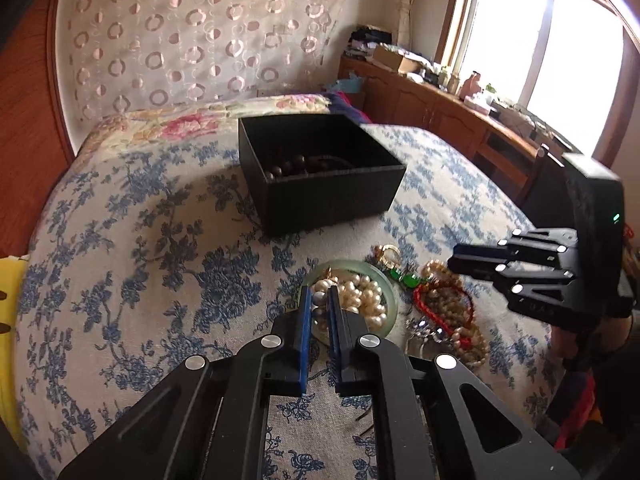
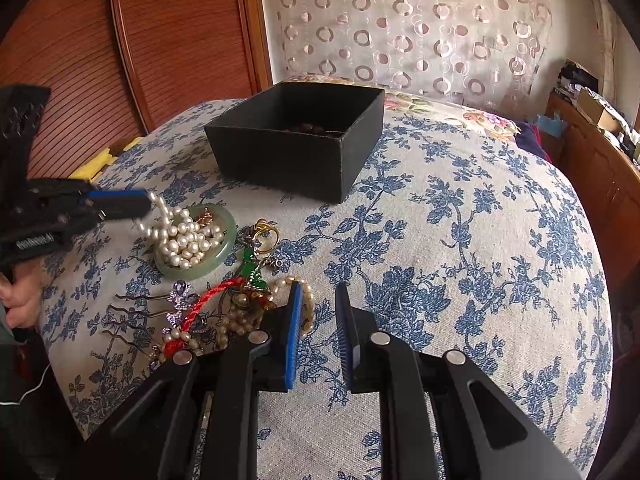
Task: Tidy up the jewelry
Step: 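Move the left tool back to the pile and grasp the pearl necklace, then lift the pearl necklace with the left tool over the black box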
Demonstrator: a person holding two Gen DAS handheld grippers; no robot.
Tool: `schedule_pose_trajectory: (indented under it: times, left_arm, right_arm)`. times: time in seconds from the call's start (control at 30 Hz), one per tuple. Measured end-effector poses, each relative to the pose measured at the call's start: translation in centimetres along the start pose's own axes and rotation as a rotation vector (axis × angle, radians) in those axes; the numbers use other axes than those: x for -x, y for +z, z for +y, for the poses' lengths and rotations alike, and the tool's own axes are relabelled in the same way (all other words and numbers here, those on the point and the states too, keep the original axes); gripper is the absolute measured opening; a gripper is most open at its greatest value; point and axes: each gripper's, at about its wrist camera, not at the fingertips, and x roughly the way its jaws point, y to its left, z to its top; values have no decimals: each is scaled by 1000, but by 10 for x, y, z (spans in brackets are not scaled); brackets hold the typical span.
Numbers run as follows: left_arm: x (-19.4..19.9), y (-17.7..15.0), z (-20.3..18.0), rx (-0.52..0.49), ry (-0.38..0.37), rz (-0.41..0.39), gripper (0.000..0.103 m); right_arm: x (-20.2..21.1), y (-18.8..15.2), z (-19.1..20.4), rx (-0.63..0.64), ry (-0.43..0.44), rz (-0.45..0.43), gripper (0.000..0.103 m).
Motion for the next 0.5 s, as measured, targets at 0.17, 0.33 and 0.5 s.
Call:
schedule_pose_trajectory:
  times: [0.17,0.33,0.5]
  left_arm:
    - [19,7,-6,-13,3,-52,7]
    - [29,10,-13,-28,-2,-81,7]
    - [35,12,-18,-37,-1,-96,7]
  right_arm:
    - [-5,1,0,0,8,13,18]
    - [-12,5,1,27,-12,38,19]
    - [-14,6,7,83,-39,51,19]
